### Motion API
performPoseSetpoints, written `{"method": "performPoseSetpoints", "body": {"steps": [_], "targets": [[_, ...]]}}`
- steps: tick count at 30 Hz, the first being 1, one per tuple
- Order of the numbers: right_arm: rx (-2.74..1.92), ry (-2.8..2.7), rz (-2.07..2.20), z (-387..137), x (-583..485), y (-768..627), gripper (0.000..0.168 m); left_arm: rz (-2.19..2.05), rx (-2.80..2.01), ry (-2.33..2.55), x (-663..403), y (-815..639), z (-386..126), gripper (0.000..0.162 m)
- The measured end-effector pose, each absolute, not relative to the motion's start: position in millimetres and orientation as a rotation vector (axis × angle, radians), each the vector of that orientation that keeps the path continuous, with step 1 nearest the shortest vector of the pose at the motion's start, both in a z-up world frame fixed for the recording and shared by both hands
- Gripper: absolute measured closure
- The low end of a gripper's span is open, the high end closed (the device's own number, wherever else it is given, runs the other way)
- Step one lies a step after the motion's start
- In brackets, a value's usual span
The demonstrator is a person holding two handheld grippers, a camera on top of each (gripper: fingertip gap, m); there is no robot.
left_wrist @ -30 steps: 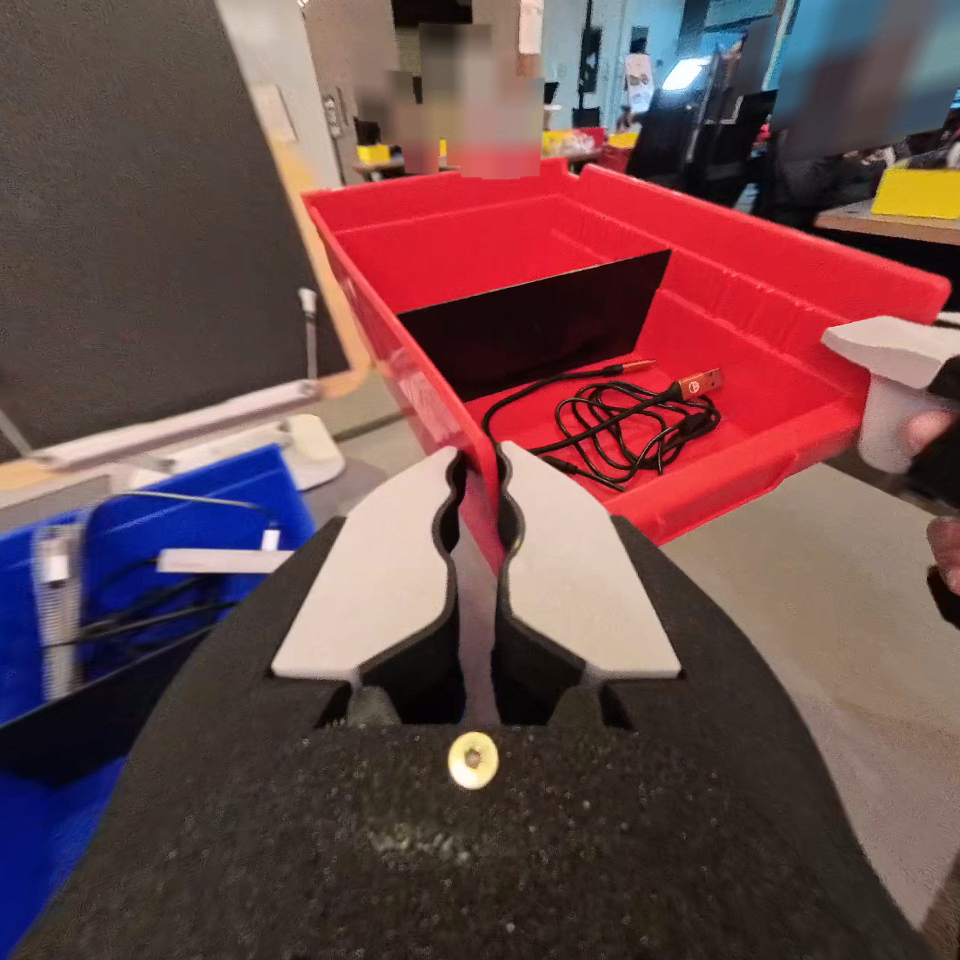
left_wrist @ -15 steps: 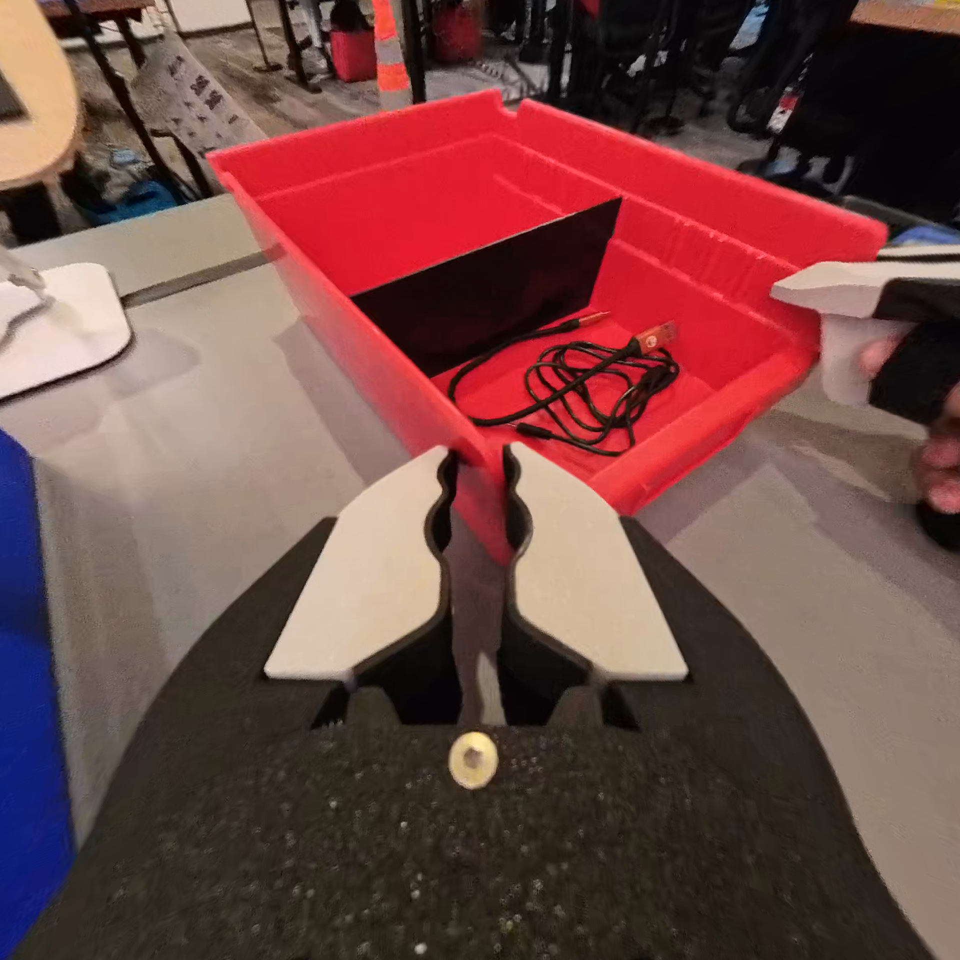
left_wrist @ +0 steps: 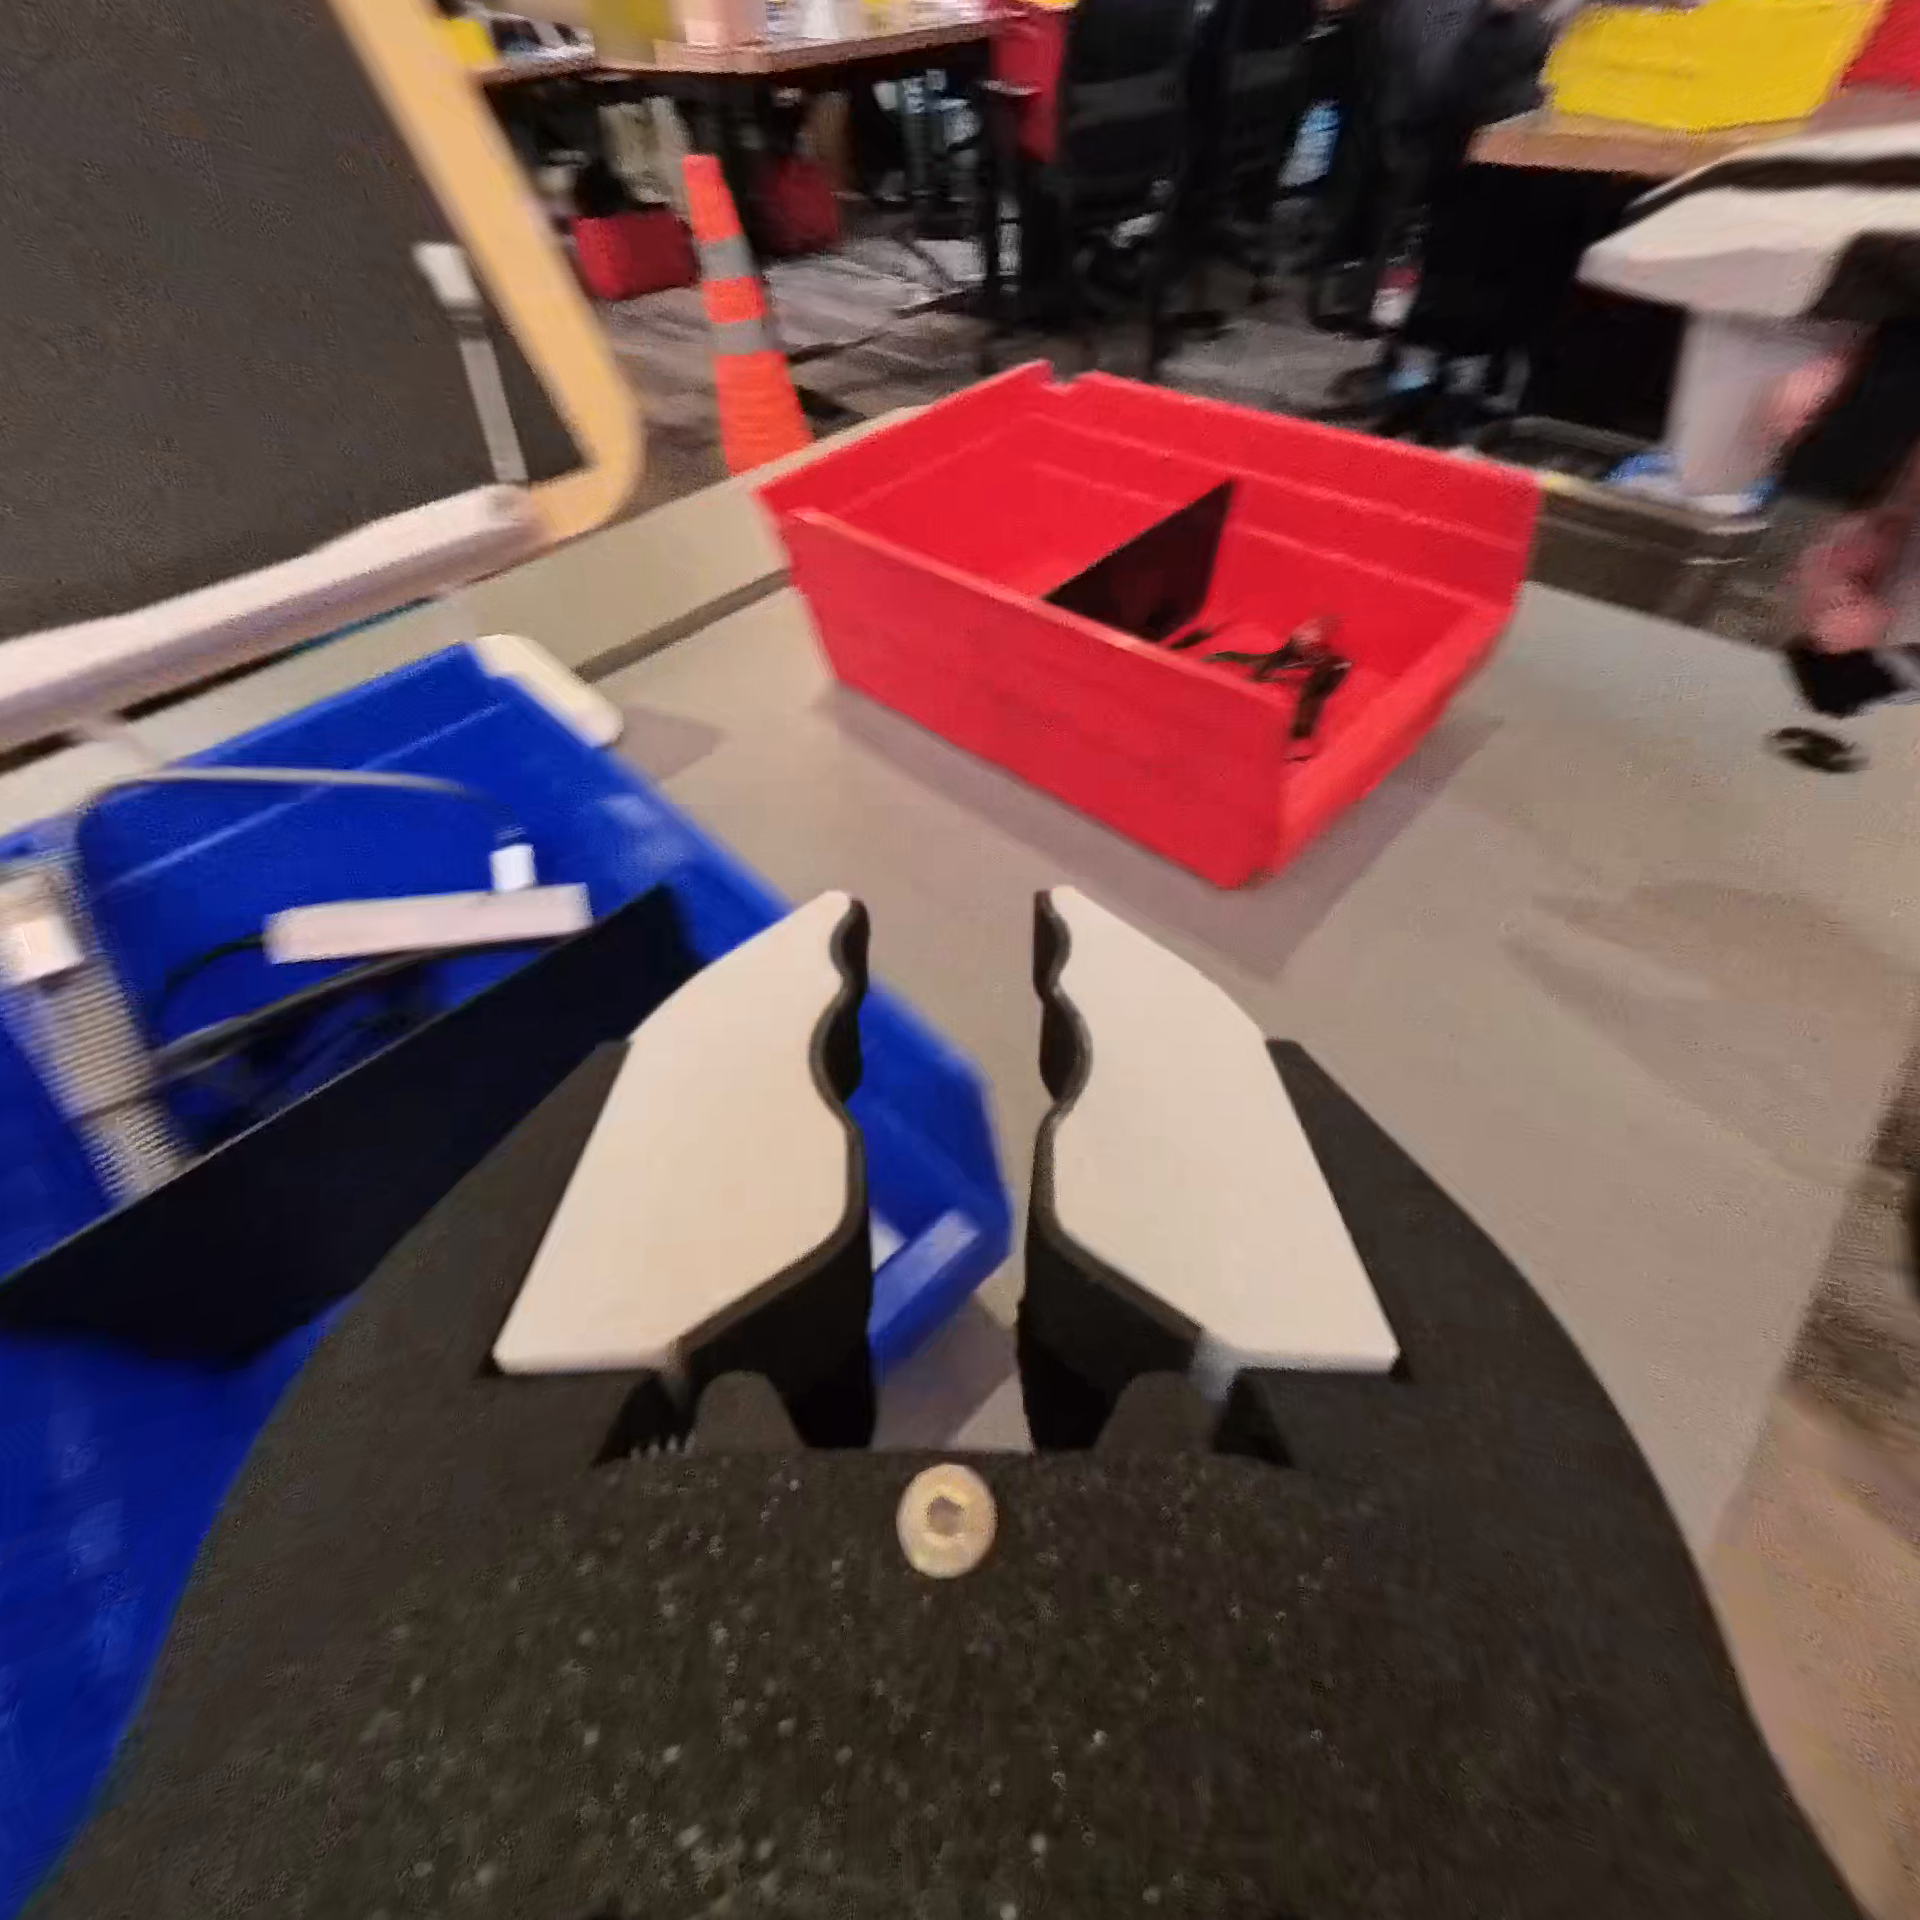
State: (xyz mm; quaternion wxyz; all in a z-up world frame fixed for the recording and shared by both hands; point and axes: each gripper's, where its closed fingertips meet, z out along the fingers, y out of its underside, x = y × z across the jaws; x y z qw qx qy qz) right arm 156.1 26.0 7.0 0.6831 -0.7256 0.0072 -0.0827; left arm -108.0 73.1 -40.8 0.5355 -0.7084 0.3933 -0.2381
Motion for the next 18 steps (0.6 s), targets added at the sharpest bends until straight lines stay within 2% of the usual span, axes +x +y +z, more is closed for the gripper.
{"method": "performPoseSetpoints", "body": {"steps": [3,6,9,11,15,18], "targets": [[-1.624,-0.185,0.057,-3,29,37,0.138,-0.308,-1.705,0.726,-205,99,-33,0.132],[-1.721,-0.354,0.106,-54,-68,53,0.124,-0.275,-1.784,0.540,-271,115,-50,0.129],[-1.809,-0.367,-0.120,-86,-87,84,0.133,-0.269,-1.921,0.528,-289,133,-97,0.119],[-1.874,-0.308,-0.081,-97,-95,95,0.139,-0.322,-2.010,0.566,-283,142,-125,0.114],[-2.091,-0.176,0.114,-136,-107,109,0.133,-0.468,-2.039,0.520,-268,156,-134,0.122],[-2.076,-0.076,0.132,-140,-103,118,0.143,-0.511,-2.076,0.466,-276,162,-133,0.147]]}}
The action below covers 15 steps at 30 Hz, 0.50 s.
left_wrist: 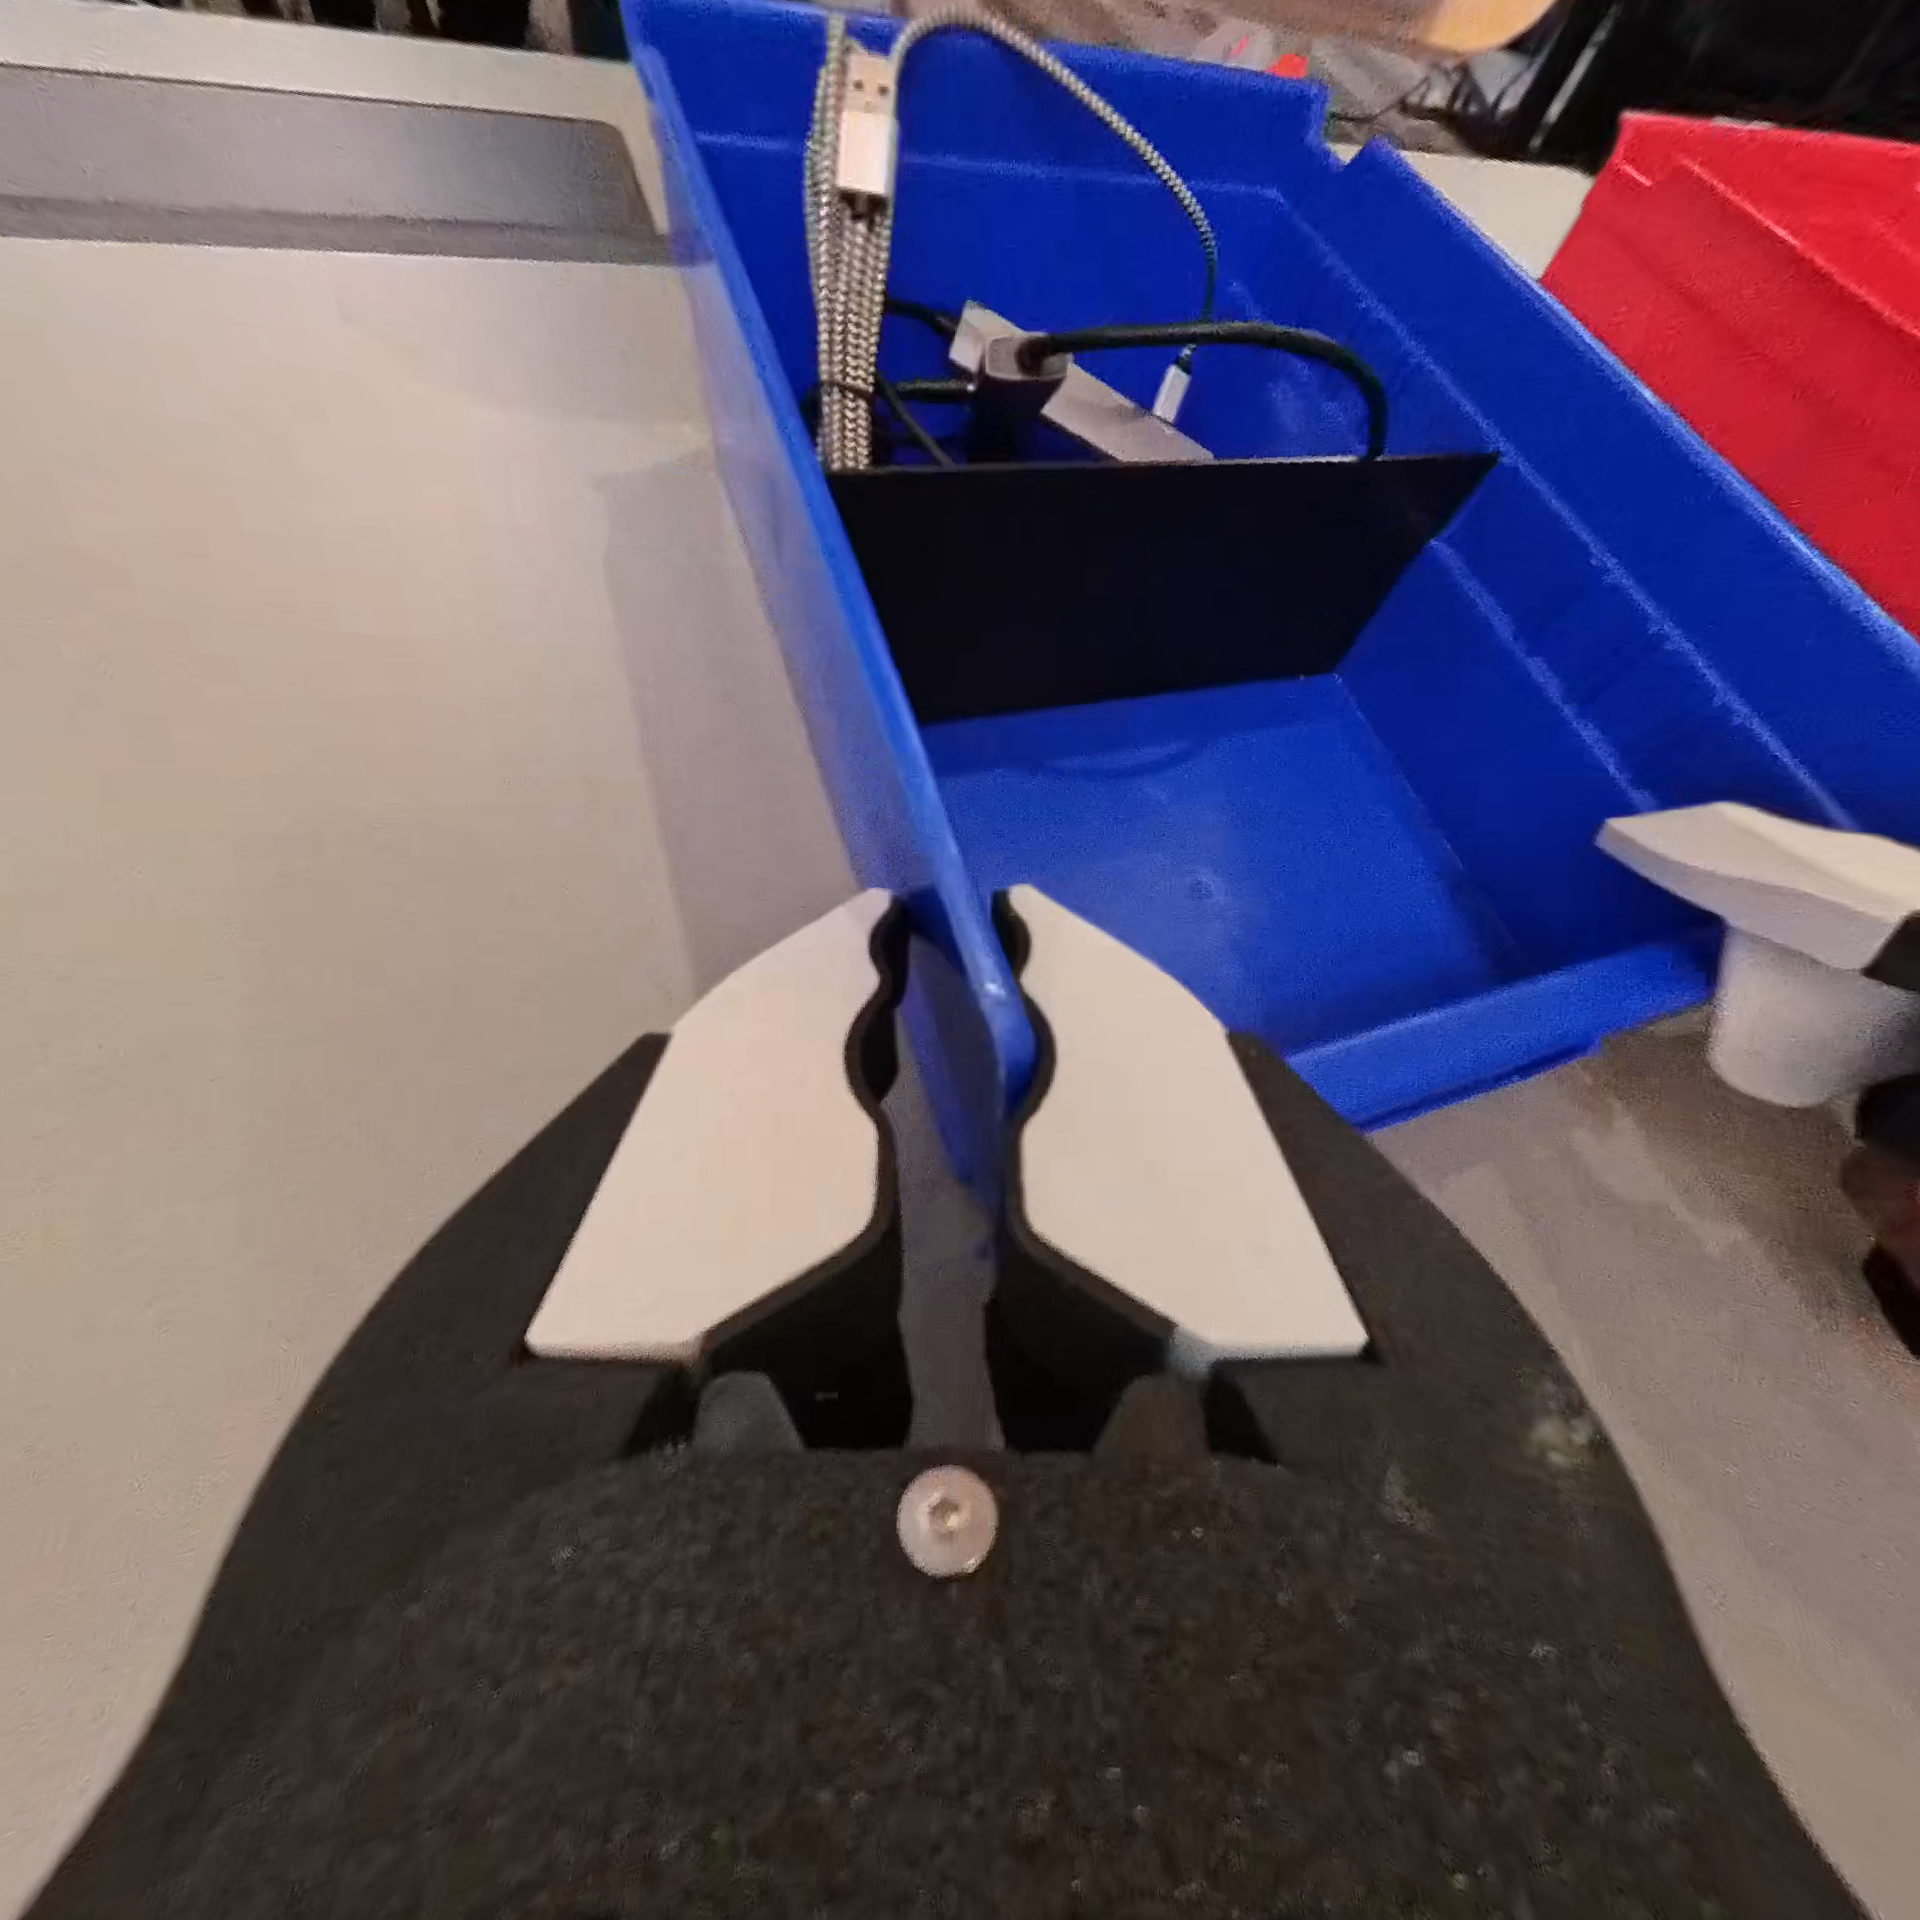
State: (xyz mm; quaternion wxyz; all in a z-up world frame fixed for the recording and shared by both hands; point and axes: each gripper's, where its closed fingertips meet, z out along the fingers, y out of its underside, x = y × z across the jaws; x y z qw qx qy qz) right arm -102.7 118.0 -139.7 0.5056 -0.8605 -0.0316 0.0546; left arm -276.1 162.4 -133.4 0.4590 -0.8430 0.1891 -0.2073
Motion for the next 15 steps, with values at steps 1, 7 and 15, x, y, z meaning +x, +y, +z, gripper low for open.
{"method": "performPoseSetpoints", "body": {"steps": [1,7,15], "targets": [[-2.063,-0.025,0.165,-136,-103,119,0.154,-0.490,-2.082,0.460,-281,164,-133,0.148],[-1.980,-0.056,0.109,-118,-160,123,0.155,-0.328,-2.087,0.375,-345,168,-125,0.158],[-1.985,-0.104,0.169,-112,-281,156,0.156,-0.203,-2.076,0.320,-469,185,-109,0.158]]}}
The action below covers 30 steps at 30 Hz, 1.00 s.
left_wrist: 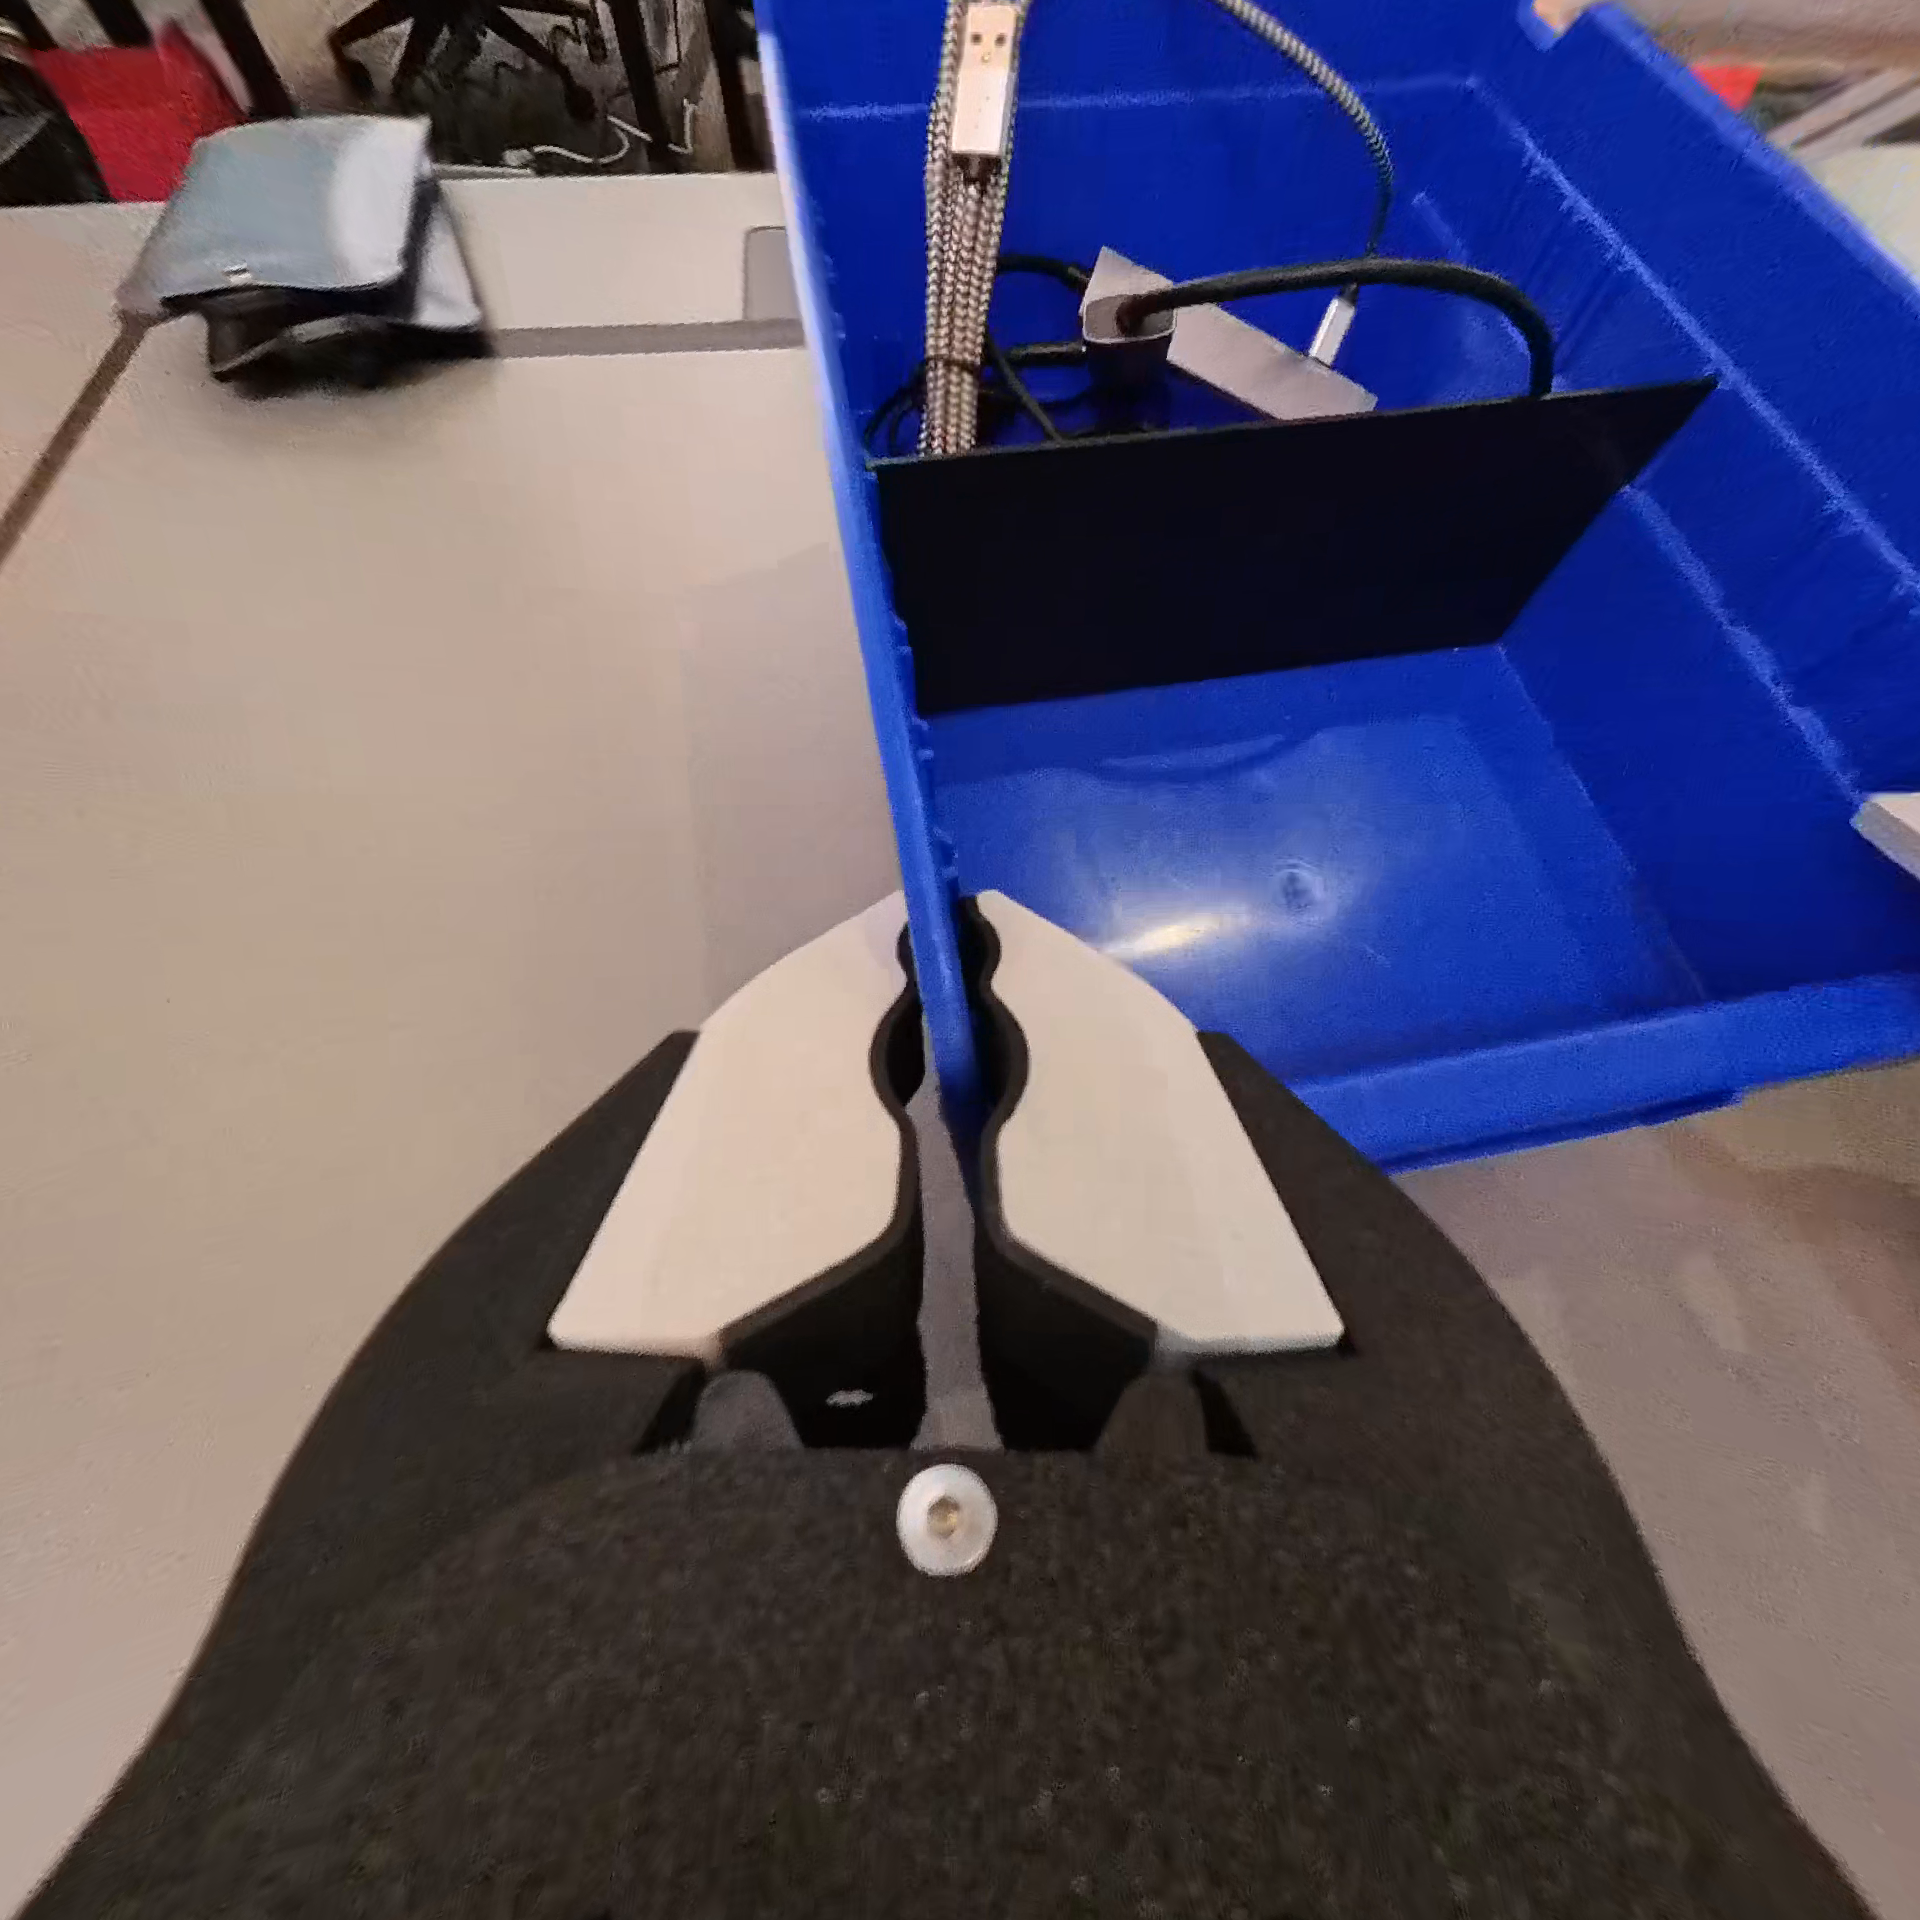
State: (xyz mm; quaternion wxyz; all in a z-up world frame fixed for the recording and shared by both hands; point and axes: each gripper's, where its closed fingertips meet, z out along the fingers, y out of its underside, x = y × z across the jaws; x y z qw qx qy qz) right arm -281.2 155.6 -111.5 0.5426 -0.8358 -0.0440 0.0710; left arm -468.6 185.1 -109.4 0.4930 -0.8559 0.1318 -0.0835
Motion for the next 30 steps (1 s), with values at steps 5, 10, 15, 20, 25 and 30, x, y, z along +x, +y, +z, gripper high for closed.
{"method": "performPoseSetpoints", "body": {"steps": [5,10,15,20,25,30], "targets": [[-2.055,-0.089,0.200,-127,-316,165,0.157,-0.220,-2.146,0.288,-502,190,-129,0.158],[-2.033,-0.136,0.253,-136,-321,167,0.152,-0.224,-2.132,0.312,-504,200,-131,0.158],[-2.079,-0.330,0.511,-120,-323,147,0.146,-0.284,-2.100,0.250,-510,200,-131,0.150],[-1.994,-0.611,0.592,-80,-274,84,0.147,-0.244,-2.070,0.261,-520,189,-126,0.136],[-1.891,-0.526,0.340,-81,-135,59,0.144,-0.275,-1.996,0.193,-527,180,-107,0.130],[-1.873,0.124,0.568,-63,25,23,0.137,-0.372,-1.862,0.035,-519,147,-62,0.128]]}}
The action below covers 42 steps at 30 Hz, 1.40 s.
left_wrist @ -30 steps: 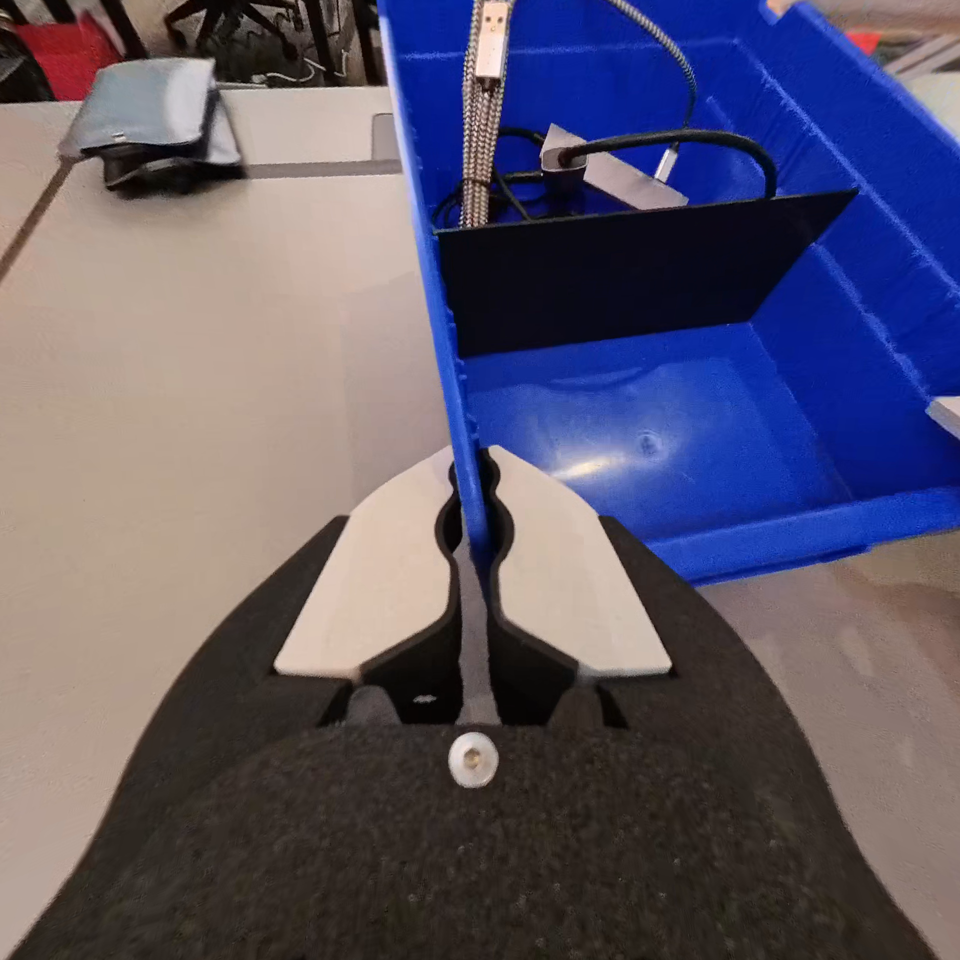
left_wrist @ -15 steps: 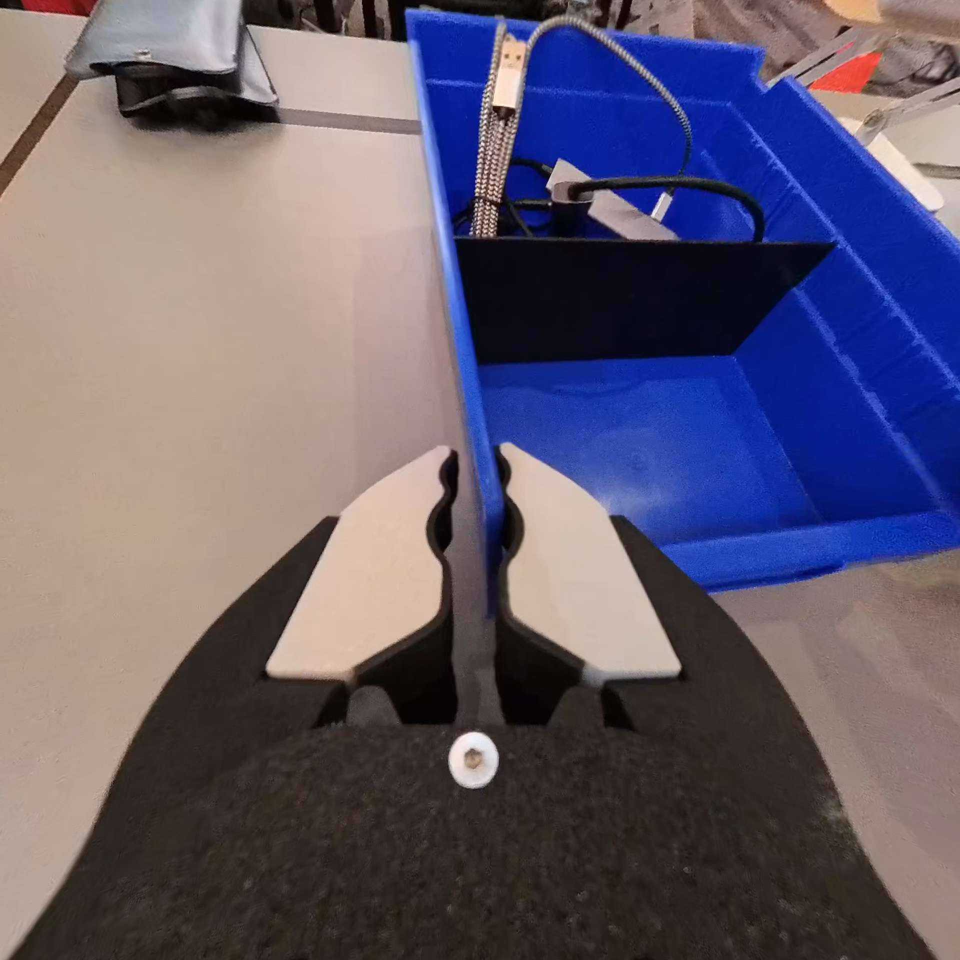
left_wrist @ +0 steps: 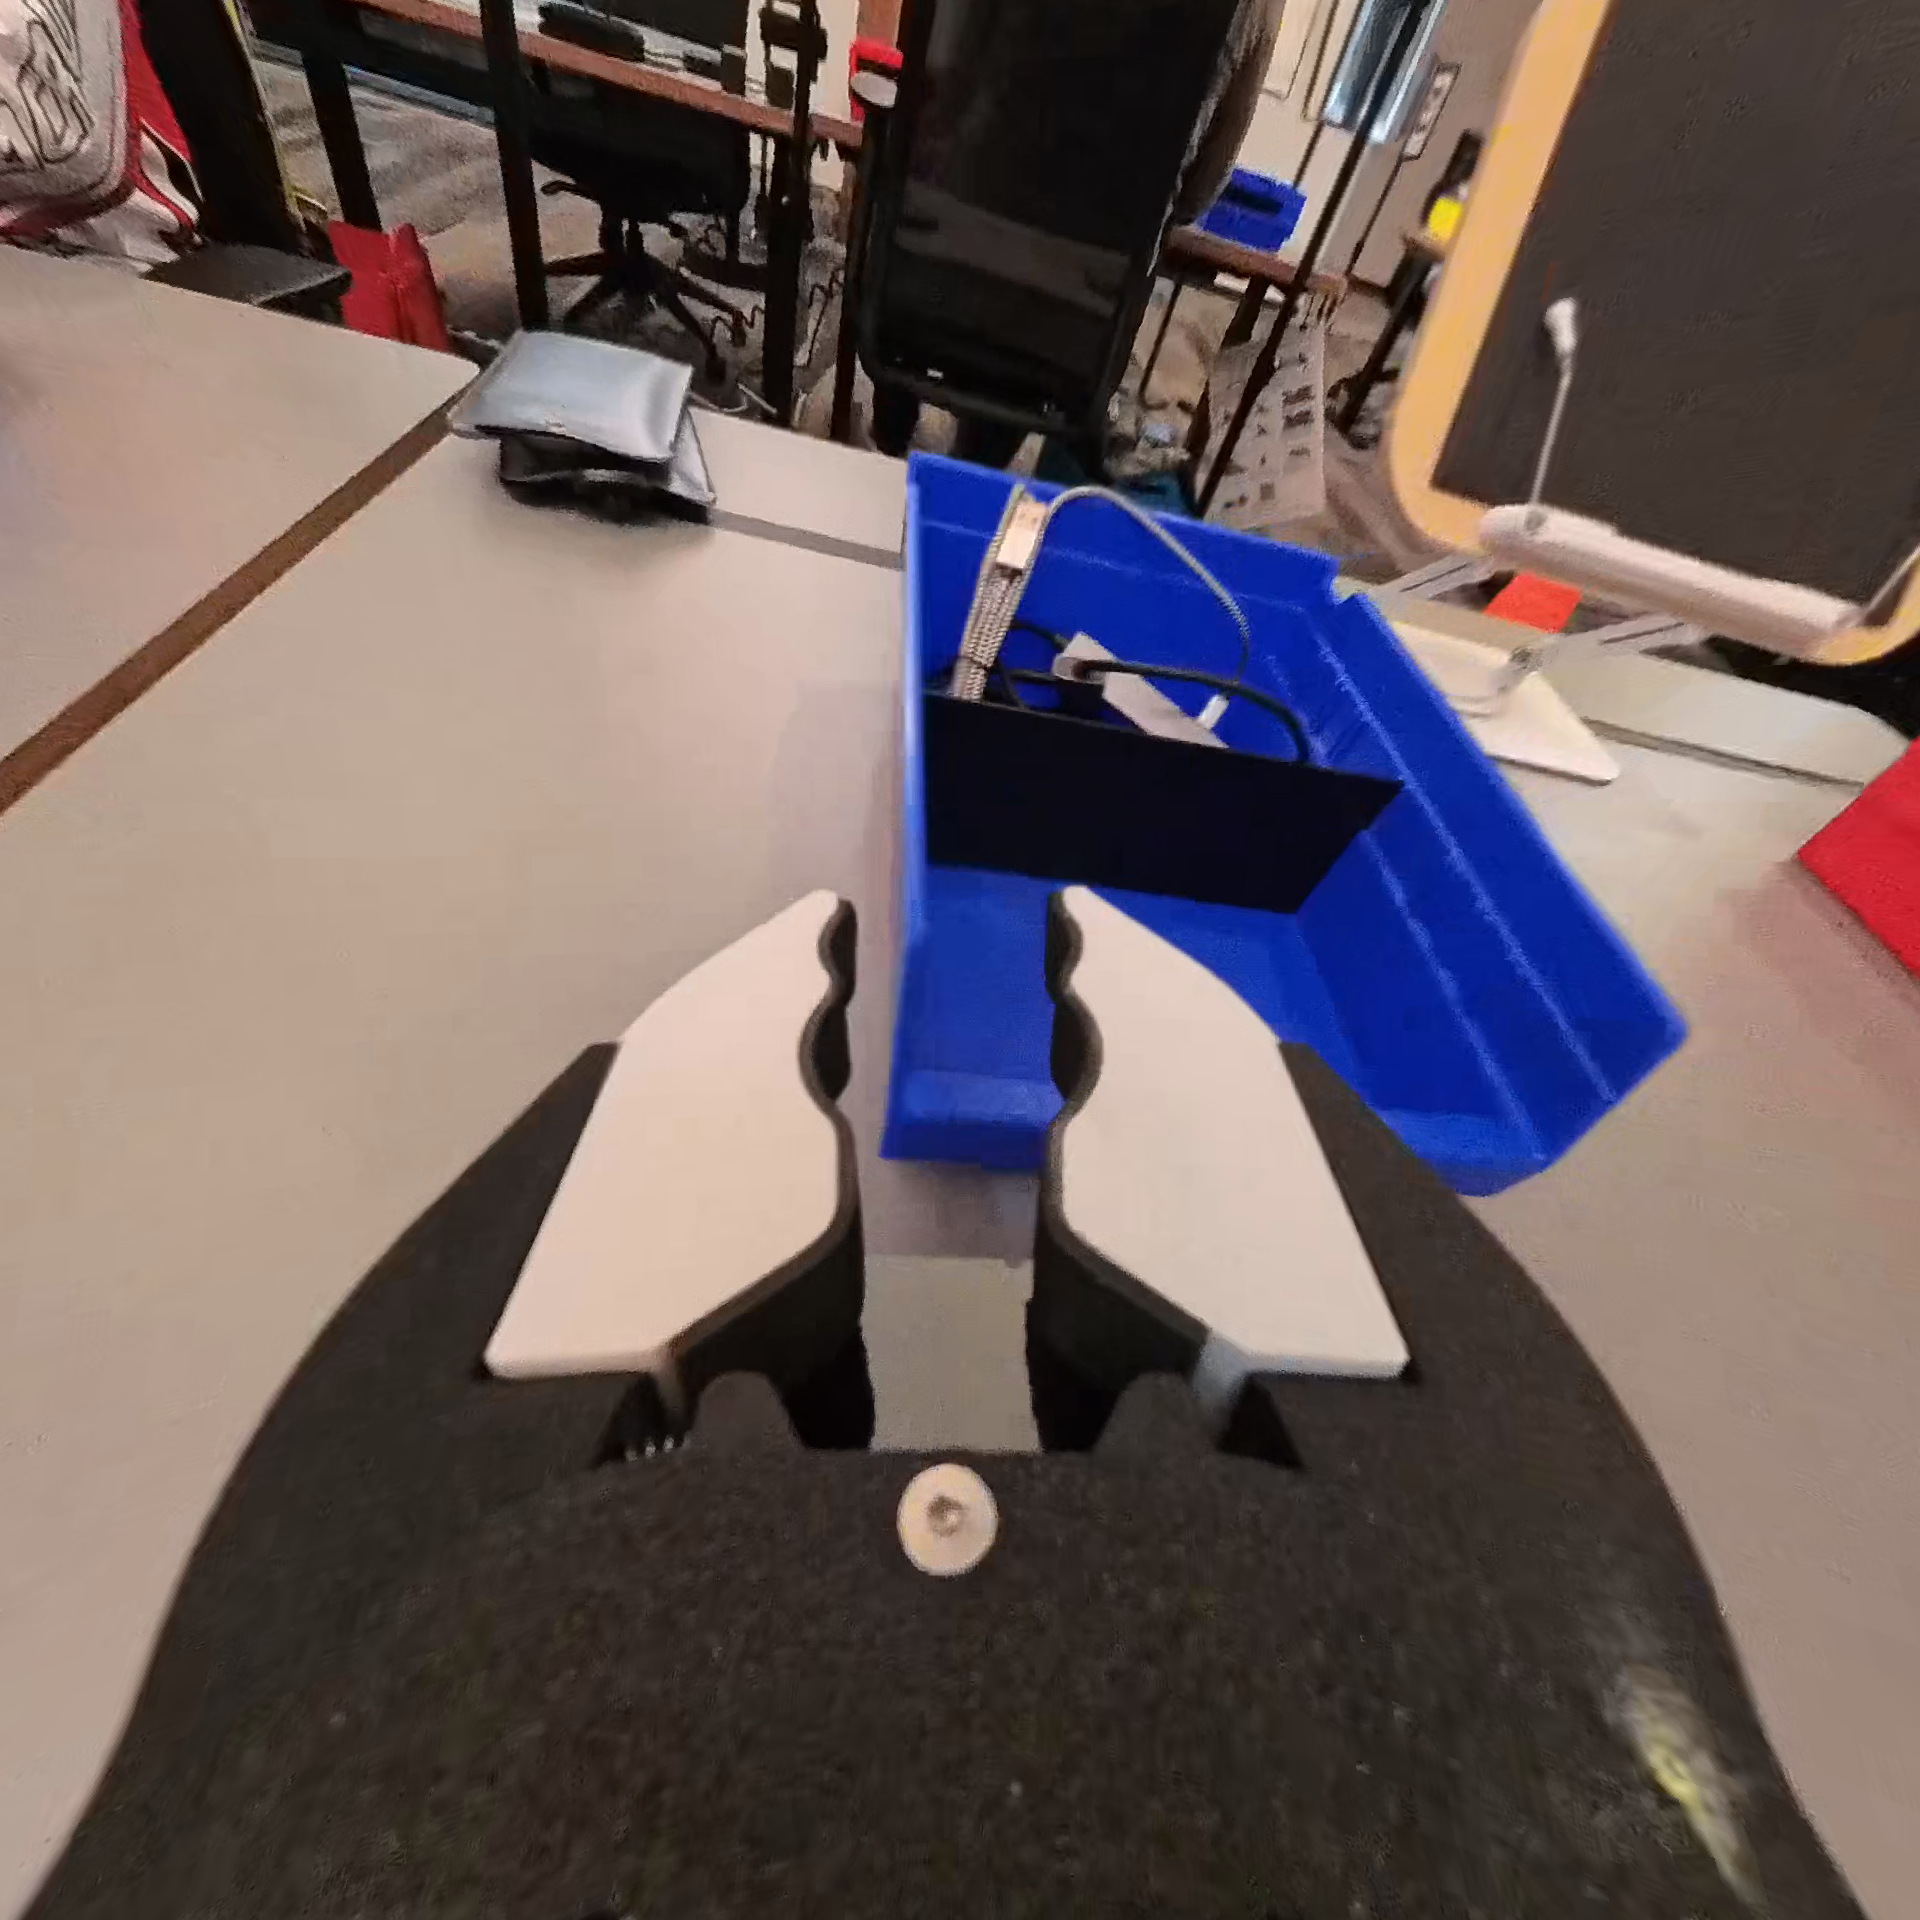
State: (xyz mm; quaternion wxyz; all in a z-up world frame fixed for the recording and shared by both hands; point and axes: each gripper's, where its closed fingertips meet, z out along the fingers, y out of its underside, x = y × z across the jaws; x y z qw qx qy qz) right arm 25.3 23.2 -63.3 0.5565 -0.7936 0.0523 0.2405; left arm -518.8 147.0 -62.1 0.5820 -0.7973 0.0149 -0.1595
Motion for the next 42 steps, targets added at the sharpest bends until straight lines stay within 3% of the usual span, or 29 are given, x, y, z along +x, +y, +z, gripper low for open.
{"method": "performPoseSetpoints", "body": {"steps": [4,9,14,42], "targets": [[-1.730,0.337,0.278,-62,145,-1,0.138,-0.583,-1.855,0.062,-451,117,-65,0.123],[-1.789,0.247,-0.090,-96,183,-10,0.136,-0.660,-1.902,0.378,-382,102,-97,0.123],[-1.794,0.176,0.003,-99,152,2,0.139,-0.459,-1.911,0.468,-391,114,-109,0.133],[-1.864,0.132,0.133,-117,130,13,0.152,-0.571,-2.034,0.442,-383,110,-131,0.139]]}}
